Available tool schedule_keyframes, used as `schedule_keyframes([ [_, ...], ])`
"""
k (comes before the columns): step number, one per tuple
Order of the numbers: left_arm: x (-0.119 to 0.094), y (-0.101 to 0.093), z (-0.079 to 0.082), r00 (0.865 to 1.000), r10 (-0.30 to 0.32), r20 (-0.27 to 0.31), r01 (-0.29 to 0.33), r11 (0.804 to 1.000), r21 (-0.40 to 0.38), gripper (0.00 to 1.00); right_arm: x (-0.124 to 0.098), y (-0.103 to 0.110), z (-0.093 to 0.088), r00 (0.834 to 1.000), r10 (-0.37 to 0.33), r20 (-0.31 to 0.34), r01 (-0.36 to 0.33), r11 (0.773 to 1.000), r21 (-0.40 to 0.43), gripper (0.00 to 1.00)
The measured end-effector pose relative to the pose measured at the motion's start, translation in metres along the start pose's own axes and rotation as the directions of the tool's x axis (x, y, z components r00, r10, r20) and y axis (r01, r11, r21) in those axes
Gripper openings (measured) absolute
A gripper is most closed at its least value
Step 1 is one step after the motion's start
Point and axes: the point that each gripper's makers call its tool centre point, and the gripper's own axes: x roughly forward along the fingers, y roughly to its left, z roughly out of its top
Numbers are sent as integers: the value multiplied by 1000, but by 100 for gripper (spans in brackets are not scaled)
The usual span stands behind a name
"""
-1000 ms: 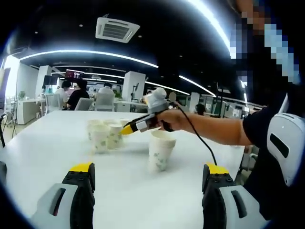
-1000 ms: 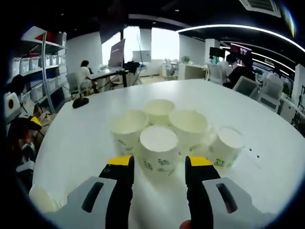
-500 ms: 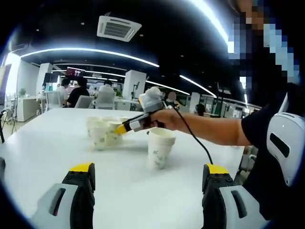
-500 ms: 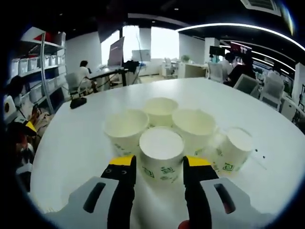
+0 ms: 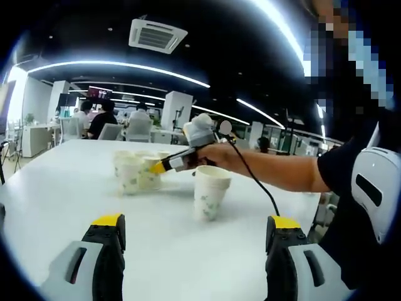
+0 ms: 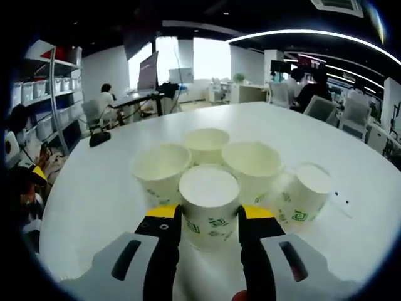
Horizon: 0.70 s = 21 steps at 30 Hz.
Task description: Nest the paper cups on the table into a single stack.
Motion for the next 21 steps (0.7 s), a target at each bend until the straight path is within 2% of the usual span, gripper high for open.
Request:
schedule_keyframes([
  [8,3,-1,2,1000,-11,9,11,1000,-14,98,-19,-2,7,1000,-7,31,6,1000,4,38],
  [18,8,-9,4,999,-32,8,32,999,-9,97,-41,8,14,997,19,77,-20,1000,10,38],
  [21,9,-12,6,999,-34,7,34,999,-8,97,-56,11,28,989,29,147,-34,999,27,38],
])
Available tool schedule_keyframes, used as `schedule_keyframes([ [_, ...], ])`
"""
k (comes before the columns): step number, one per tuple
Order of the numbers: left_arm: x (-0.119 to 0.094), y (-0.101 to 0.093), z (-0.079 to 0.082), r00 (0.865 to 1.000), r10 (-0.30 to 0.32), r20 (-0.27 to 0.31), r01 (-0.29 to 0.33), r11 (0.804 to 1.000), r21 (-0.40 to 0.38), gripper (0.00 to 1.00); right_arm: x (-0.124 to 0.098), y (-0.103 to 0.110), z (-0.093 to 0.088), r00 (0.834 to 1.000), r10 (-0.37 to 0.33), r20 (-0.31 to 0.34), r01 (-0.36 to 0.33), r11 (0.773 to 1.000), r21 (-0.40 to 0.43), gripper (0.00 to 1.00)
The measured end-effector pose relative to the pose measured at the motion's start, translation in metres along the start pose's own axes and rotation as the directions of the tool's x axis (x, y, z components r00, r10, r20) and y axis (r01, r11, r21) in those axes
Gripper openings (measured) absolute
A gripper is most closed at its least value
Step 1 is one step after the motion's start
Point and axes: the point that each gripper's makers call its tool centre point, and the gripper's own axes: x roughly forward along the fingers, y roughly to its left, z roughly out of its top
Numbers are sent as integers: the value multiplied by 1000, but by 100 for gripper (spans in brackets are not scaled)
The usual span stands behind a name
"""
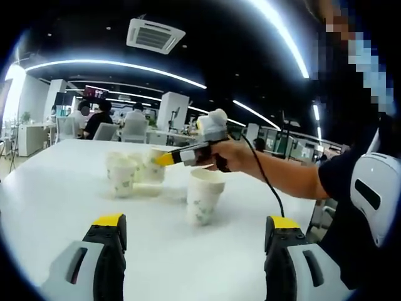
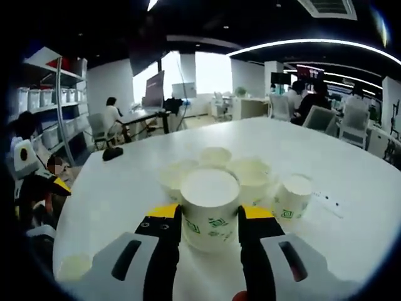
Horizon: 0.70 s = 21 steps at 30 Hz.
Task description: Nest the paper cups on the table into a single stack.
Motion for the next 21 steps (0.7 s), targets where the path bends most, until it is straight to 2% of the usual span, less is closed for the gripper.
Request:
schedule_keyframes([
  [4,3,-3,3,1000,-2,-8,2,1000,4,97,-18,8,21,995,31,99,-37,998,55,38],
  [7,6,-6,7,1000,-4,-9,4,1000,12,97,-33,16,37,982,59,182,-75,994,81,38],
  [8,7,-7,9,1000,-5,-8,5,1000,11,96,-35,17,39,980,62,190,-79,993,84,38],
  [11,12,-12,14,1000,-9,-3,9,1000,14,95,-52,28,52,955,102,278,-141,982,124,38],
  [14,17,-18,18,1000,-10,-2,10,999,37,93,-67,37,61,921,141,362,-207,967,150,38],
  [15,19,-20,19,1000,-12,-2,13,999,41,93,-73,41,65,904,157,398,-235,959,157,38],
  [18,23,-26,23,1000,-22,-1,22,999,43,92,-79,44,69,885,172,432,-266,949,167,38],
  [19,24,-28,24,1000,-25,-1,25,999,44,92,-92,51,73,846,206,492,-336,922,191,38],
  [21,26,-35,28,999,-43,10,42,998,40,91,-104,58,75,801,245,546,-409,890,201,38],
])
